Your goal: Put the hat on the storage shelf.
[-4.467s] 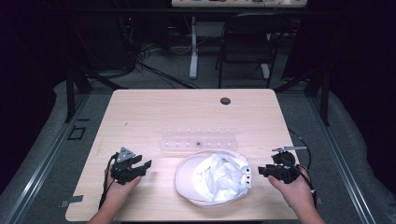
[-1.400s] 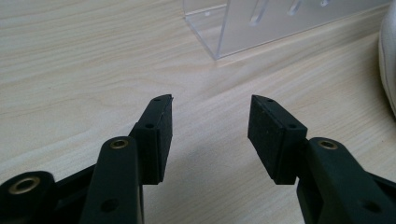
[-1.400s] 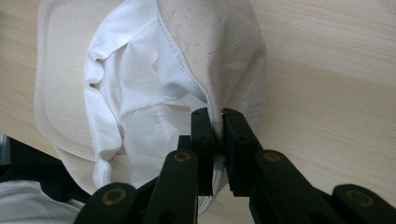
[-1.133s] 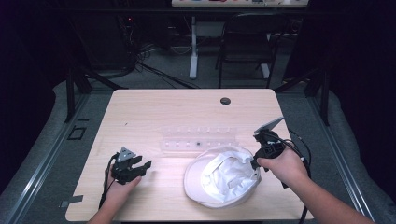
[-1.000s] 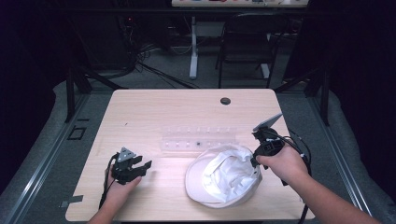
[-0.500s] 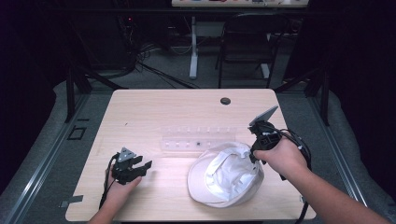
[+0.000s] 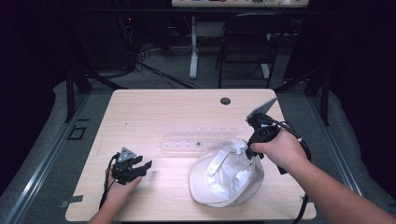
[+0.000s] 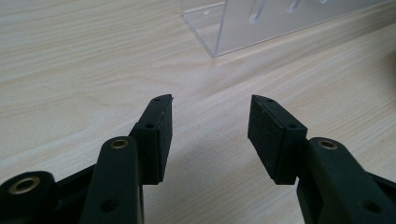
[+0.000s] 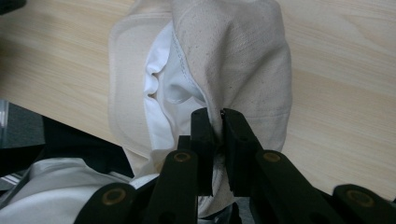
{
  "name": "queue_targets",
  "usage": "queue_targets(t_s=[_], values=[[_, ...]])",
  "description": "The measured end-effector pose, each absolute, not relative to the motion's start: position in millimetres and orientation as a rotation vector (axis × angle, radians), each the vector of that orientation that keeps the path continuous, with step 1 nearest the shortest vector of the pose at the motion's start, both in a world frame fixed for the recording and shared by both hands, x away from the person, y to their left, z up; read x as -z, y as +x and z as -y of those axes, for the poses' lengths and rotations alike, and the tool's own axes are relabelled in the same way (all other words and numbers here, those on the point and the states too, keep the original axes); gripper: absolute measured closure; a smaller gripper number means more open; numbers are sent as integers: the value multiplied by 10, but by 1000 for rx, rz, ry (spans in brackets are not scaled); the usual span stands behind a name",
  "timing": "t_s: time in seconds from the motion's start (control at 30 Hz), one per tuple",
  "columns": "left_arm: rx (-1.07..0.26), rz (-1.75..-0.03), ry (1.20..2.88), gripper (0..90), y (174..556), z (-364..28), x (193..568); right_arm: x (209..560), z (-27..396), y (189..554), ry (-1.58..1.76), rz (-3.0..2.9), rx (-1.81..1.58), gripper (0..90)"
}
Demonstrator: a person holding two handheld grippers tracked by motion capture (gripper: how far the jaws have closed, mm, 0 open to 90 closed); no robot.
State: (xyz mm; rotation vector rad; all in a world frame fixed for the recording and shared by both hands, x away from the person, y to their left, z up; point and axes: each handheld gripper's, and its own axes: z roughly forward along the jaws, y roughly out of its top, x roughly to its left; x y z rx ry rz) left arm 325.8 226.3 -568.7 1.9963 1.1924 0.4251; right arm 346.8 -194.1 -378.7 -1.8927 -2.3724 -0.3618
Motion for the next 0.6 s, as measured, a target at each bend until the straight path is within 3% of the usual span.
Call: queue_targets(t_s=[0.6], values=[[-425, -1195, 1993, 503, 3258, -2263, 5686, 3760, 2067, 3517, -1894, 2081, 462, 837]])
